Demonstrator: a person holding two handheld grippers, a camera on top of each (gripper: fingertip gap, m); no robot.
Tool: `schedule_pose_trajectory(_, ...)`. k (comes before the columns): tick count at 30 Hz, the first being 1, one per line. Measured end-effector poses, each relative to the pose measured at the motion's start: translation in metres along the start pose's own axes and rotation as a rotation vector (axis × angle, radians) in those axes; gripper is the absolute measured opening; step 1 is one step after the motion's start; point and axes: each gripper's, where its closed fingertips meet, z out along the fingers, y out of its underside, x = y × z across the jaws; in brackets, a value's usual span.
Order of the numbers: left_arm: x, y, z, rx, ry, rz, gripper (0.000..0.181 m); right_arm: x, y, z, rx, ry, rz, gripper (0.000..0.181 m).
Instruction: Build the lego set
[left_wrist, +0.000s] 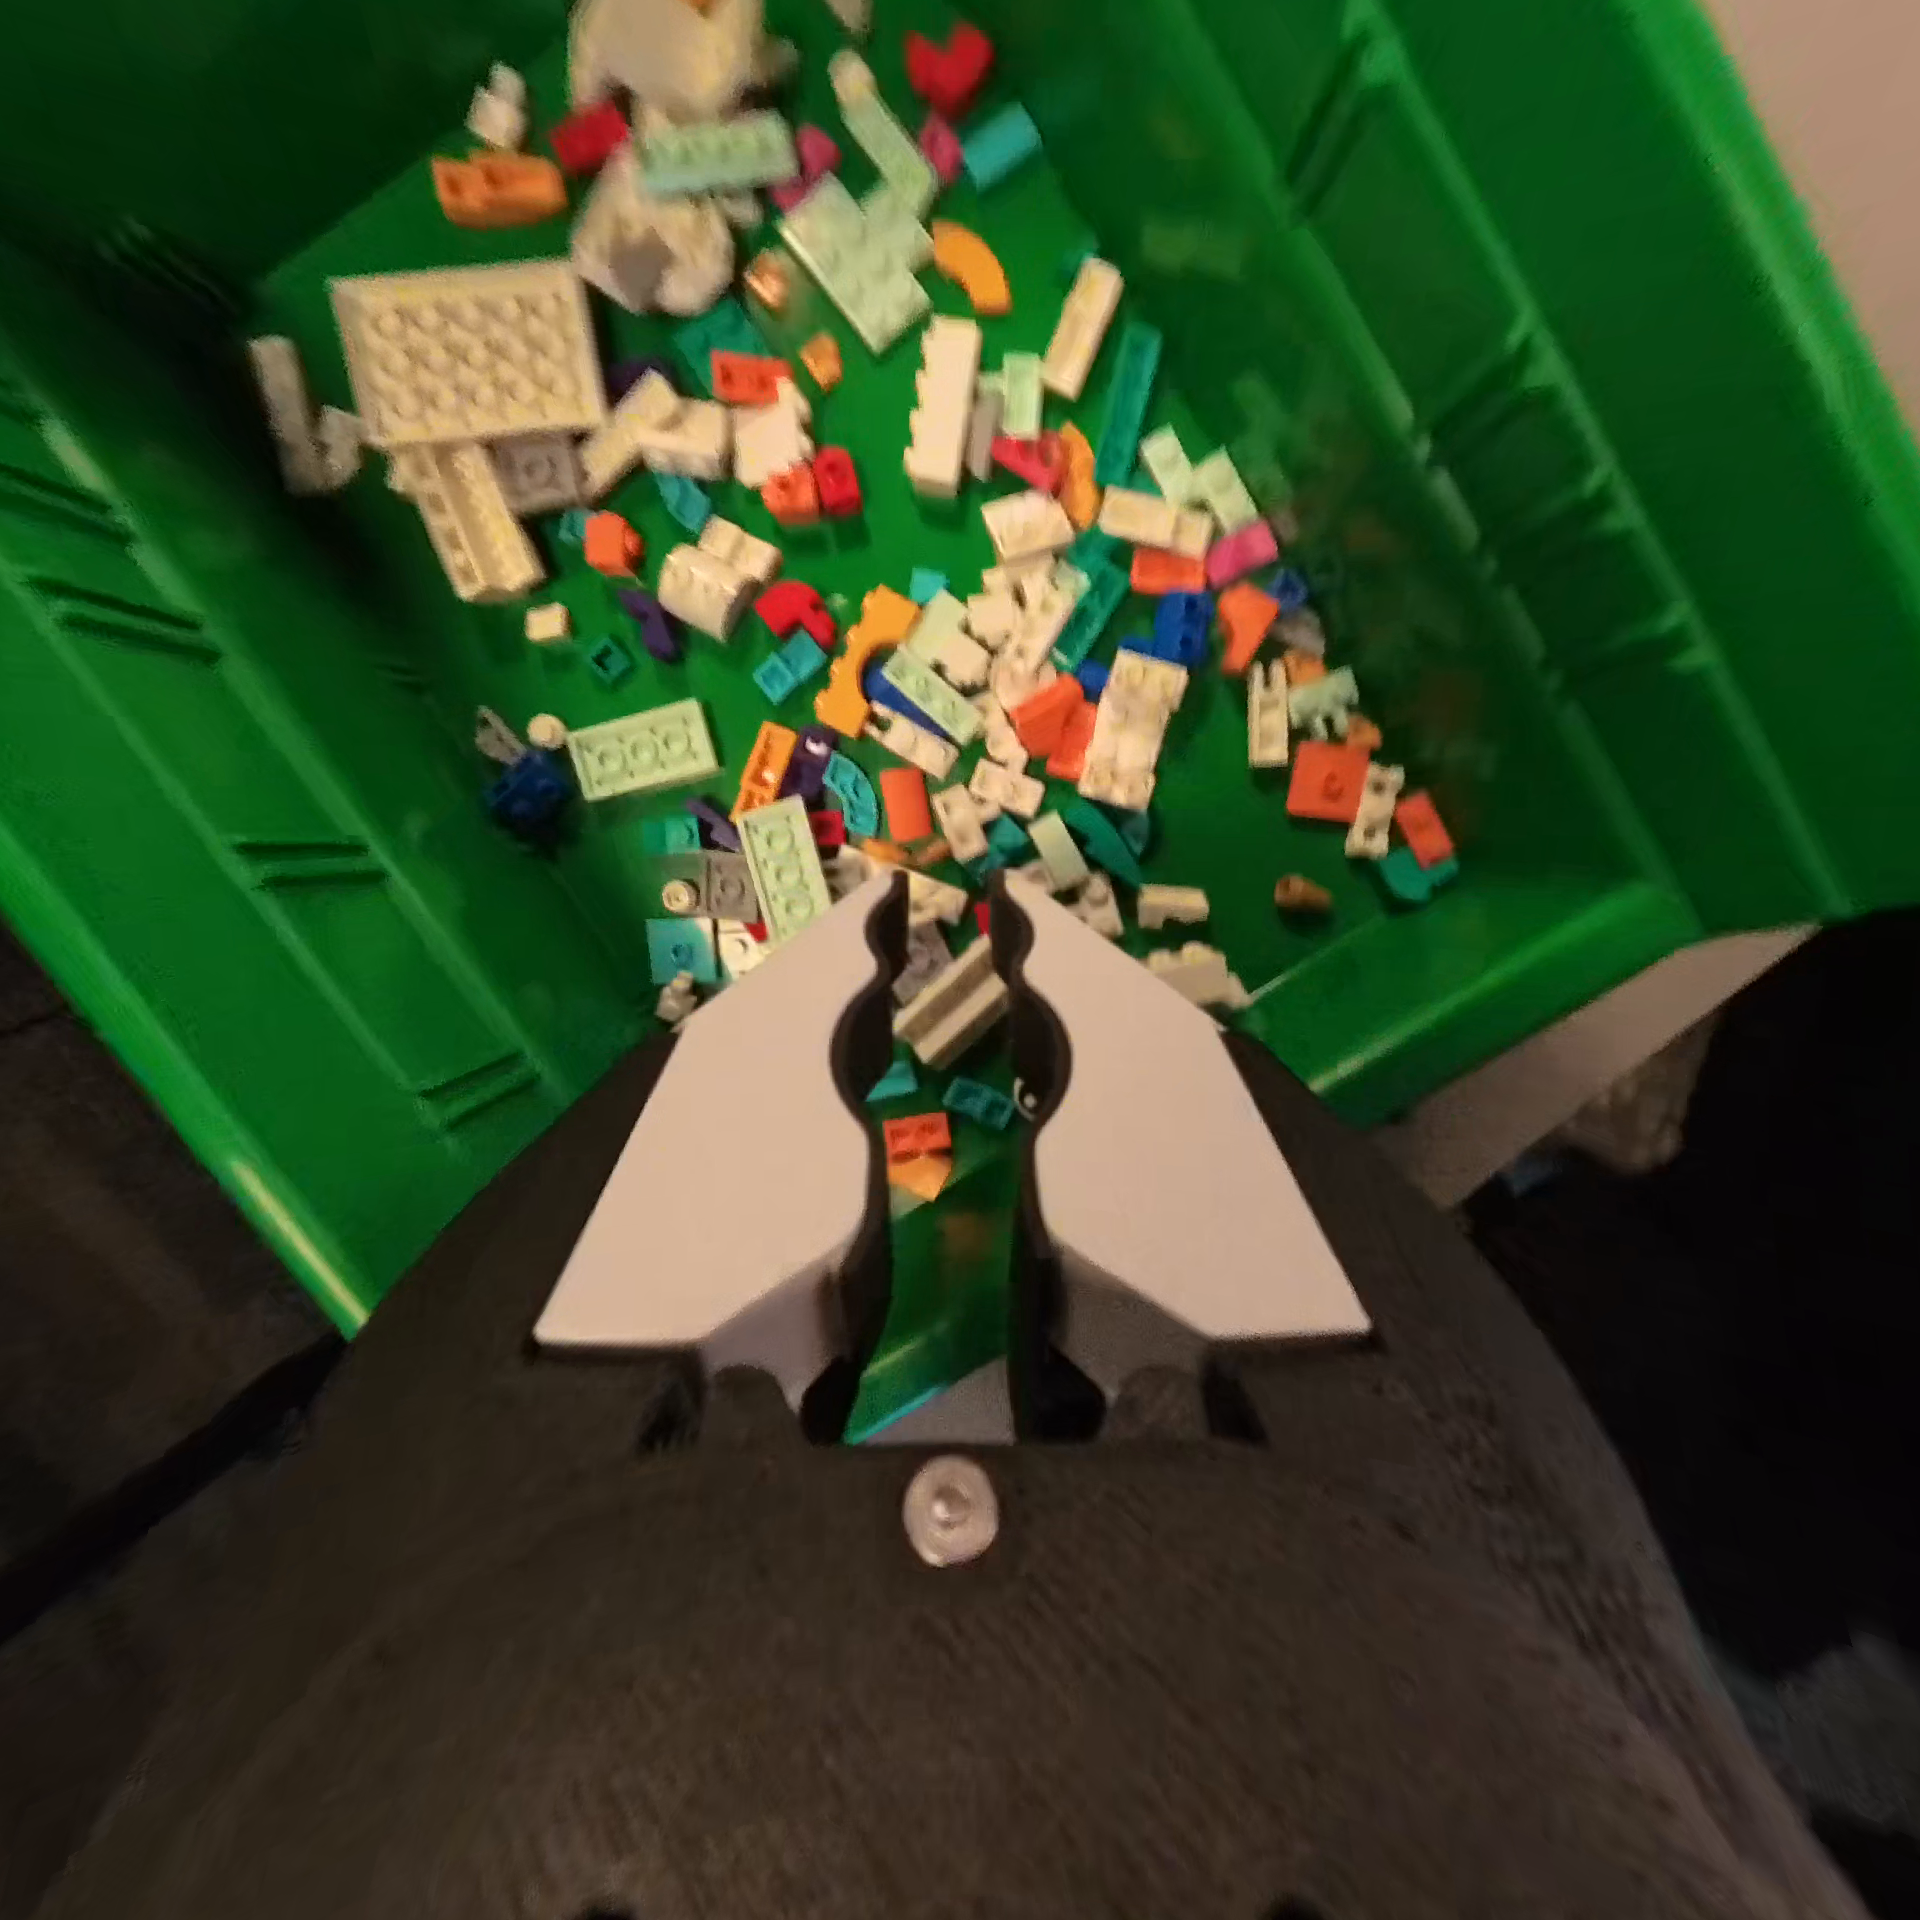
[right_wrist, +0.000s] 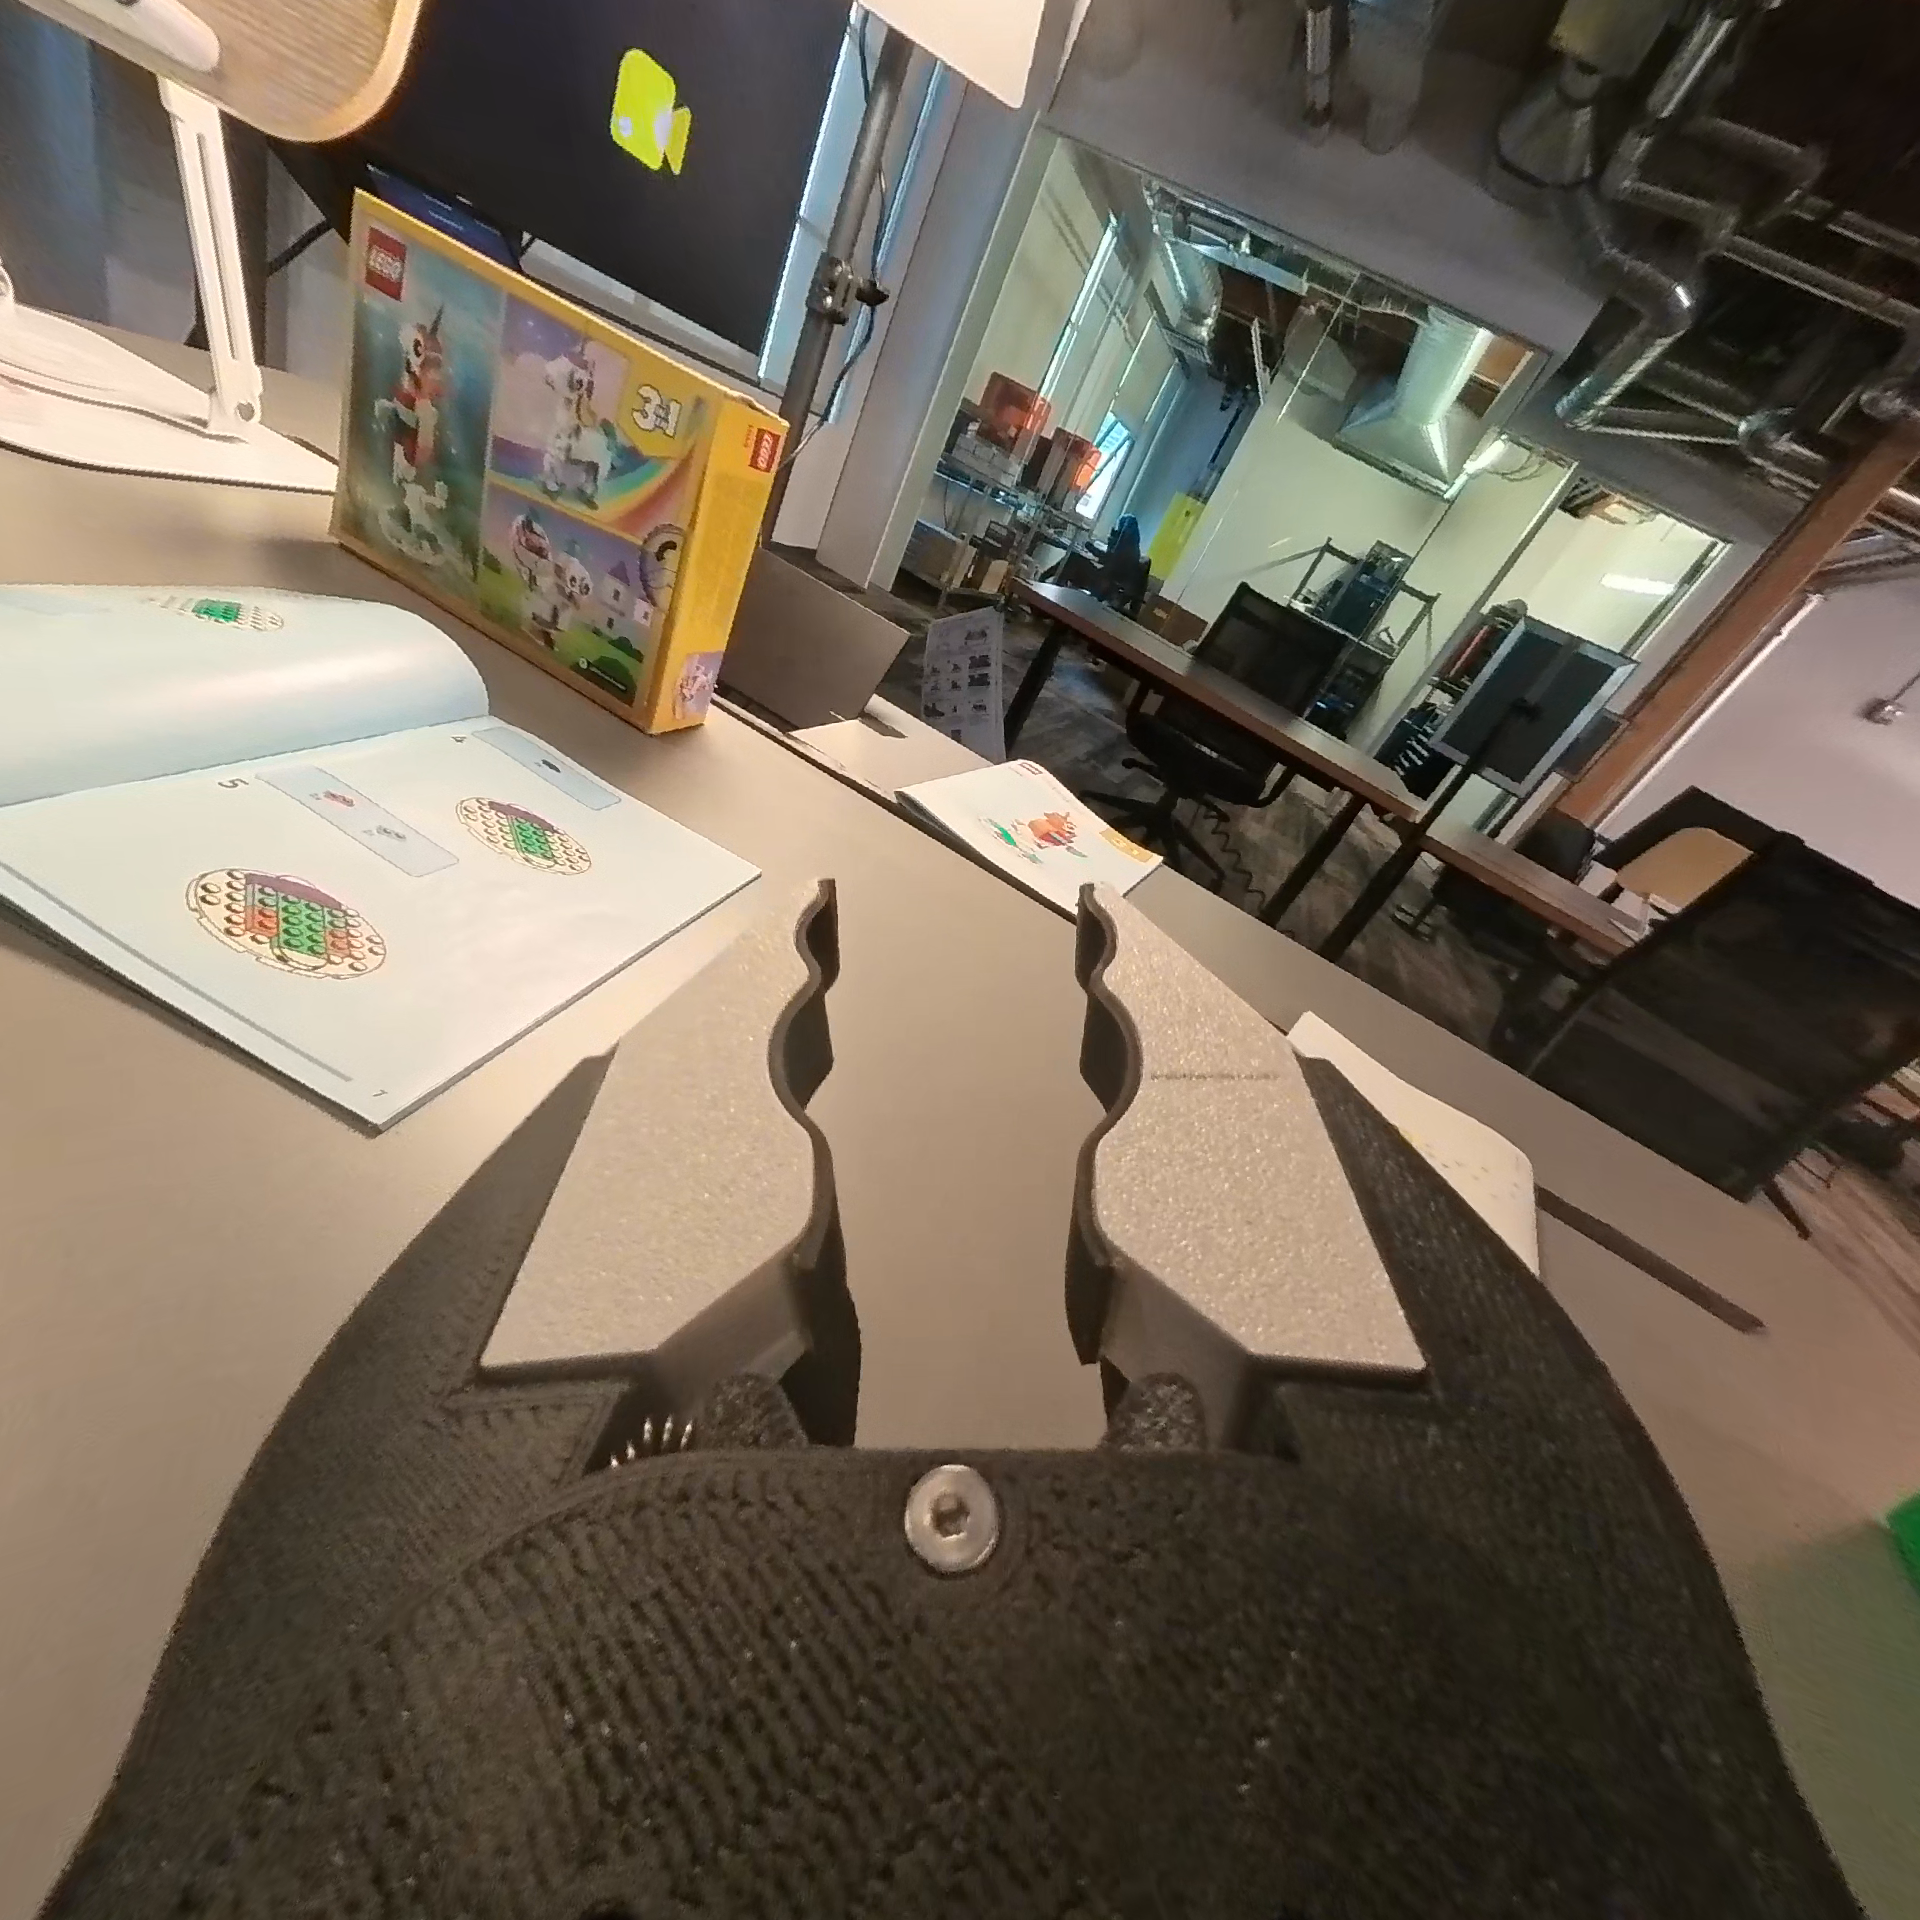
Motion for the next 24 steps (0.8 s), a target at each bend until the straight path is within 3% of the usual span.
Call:
schedule_pose_trajectory(1, 0.004, 0.006, 0.003, -0.04, 0.022, 0.041, 0.013, 0.0, 0.0, 0.0, -0.001, 0.0, -0.001, 0.045)
schedule_pose_trajectory(6, 0.021, 0.016, 0.021, -0.153, 0.136, 0.153, 0.01, 0.0, 0.001, 0.0, -0.003, 0.004, -0.004, 0.044)
schedule_pose_trajectory(15, 0.011, 0.016, 0.034, -0.199, 0.108, 0.17, 0.008, 0.002, 0.0, 0.0, 0.006, 0.004, 0.011, 0.044)
schedule_pose_trajectory(24, 0.012, 0.012, 0.037, -0.196, 0.133, 0.218, 0.023, 0.003, -0.001, -0.001, 0.013, 0.004, 0.019, 0.043)
